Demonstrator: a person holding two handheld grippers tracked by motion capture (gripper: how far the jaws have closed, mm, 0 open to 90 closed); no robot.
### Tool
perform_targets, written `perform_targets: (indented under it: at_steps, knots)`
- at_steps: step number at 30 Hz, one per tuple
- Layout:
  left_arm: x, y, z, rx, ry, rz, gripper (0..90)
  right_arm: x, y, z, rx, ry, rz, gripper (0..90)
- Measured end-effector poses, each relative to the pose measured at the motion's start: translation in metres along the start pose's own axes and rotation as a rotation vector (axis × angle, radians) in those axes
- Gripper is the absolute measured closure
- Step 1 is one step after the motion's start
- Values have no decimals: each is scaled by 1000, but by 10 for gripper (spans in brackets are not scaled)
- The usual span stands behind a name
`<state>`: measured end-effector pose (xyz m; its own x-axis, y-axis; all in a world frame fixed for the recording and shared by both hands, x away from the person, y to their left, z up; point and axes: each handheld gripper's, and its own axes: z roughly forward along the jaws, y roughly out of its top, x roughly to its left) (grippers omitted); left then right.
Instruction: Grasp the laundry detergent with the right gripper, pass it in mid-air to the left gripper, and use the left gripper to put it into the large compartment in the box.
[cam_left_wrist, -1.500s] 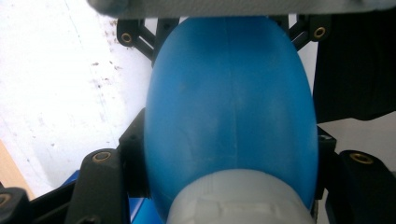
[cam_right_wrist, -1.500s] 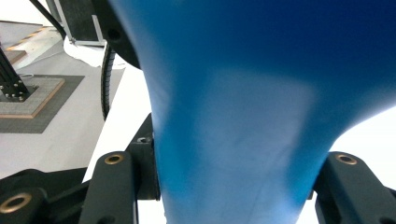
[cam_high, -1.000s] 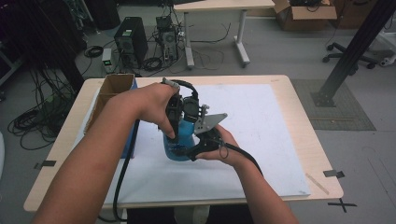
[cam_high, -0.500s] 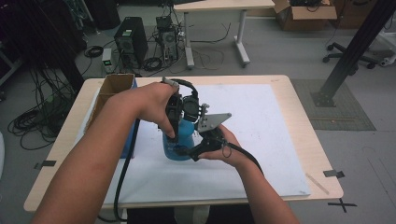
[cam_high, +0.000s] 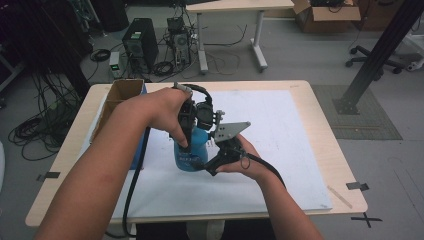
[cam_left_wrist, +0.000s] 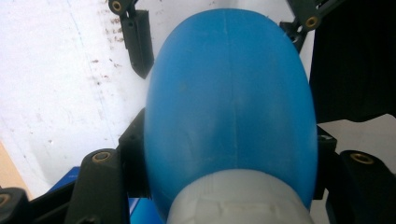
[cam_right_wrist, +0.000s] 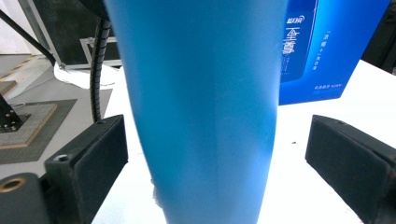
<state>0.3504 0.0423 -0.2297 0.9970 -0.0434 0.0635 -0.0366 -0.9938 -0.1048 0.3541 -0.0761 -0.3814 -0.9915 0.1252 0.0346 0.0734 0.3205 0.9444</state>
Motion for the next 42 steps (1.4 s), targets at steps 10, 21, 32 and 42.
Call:
perform_targets:
  at_steps: [10,21,32,42]
  knots:
    - [-1,1,-4,-11,1,-7,384,2,3,-5,-8,9,3,2]
    - [1,-8,-13,-20,-4,-52,383,7,-2,-37,6,-19,-21,1]
    - [7,-16,-17,-43,-13,-108,382,4,2,-75,36,-62,-39,1]
    - [7,-23,-21,-69,5,-199,381,-8,11,-95,146,-76,-63,4]
